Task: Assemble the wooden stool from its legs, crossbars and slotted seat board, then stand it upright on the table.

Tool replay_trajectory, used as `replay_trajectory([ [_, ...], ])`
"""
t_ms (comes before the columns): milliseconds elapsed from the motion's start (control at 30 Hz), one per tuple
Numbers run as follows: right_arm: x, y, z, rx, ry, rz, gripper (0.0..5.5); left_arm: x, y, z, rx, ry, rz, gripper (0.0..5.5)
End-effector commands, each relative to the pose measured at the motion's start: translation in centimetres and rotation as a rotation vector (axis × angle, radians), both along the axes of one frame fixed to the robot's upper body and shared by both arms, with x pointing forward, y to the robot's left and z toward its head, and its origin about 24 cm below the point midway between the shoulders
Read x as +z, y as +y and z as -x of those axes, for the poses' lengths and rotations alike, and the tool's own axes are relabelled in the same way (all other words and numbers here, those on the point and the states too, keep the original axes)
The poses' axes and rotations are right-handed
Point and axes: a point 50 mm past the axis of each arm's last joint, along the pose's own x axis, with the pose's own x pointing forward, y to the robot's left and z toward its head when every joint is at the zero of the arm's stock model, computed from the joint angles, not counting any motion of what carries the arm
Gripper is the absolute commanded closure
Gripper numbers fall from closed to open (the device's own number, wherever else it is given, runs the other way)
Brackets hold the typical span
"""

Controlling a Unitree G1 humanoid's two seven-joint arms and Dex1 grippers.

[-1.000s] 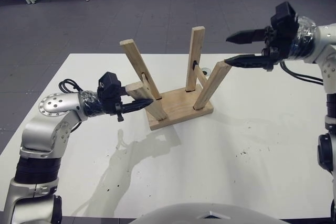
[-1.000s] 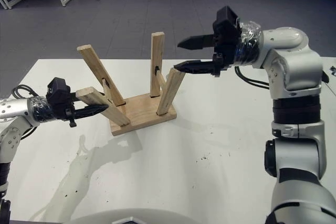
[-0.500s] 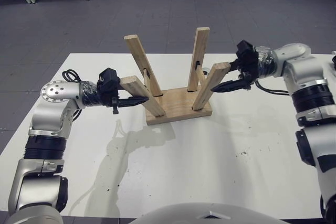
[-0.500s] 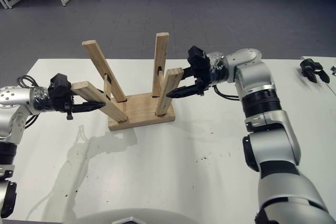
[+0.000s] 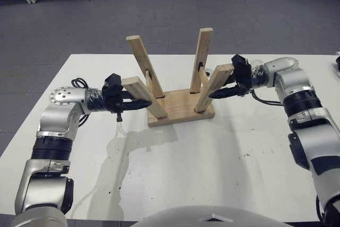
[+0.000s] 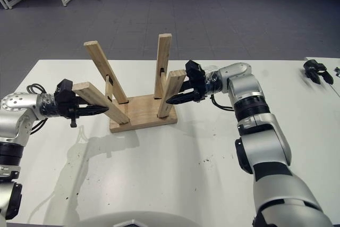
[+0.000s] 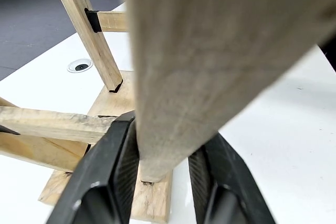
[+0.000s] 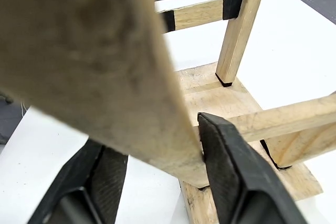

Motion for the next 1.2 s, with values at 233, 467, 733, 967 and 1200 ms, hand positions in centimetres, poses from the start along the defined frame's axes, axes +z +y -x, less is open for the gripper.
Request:
replay_trajectory([
  [233, 3.9, -1.9, 3.8, 0.089, 0.146, -0.116, 4.29, 4.1, -0.2, 3.4, -0.123, 0.125, 0.156, 4.31],
  [467, 4.8, -1.6, 1.5, -0.117, 0.564, -0.112, 3.99, 3.8, -0.8, 0.4, -0.005, 0.574, 0.468, 4.06],
  [733, -0.7, 0.5, -0.8, -0.373, 0.785, -0.245, 2.71, -3.0, -0.5, -3.7, 0.330, 0.947, 0.881, 3.30],
  [967, -2.3, -0.8, -1.5, -0.584, 0.766, -0.317, 2.71, -3.9, 1.2, -4.3, 0.469, 0.928, 0.991, 3.30],
  [1200, -2.2, -3.6, -1.0, -0.655, 0.796, -0.387, 2.71, -2.6, 3.1, -3.1, 0.429, 0.846, 0.971, 3.30],
])
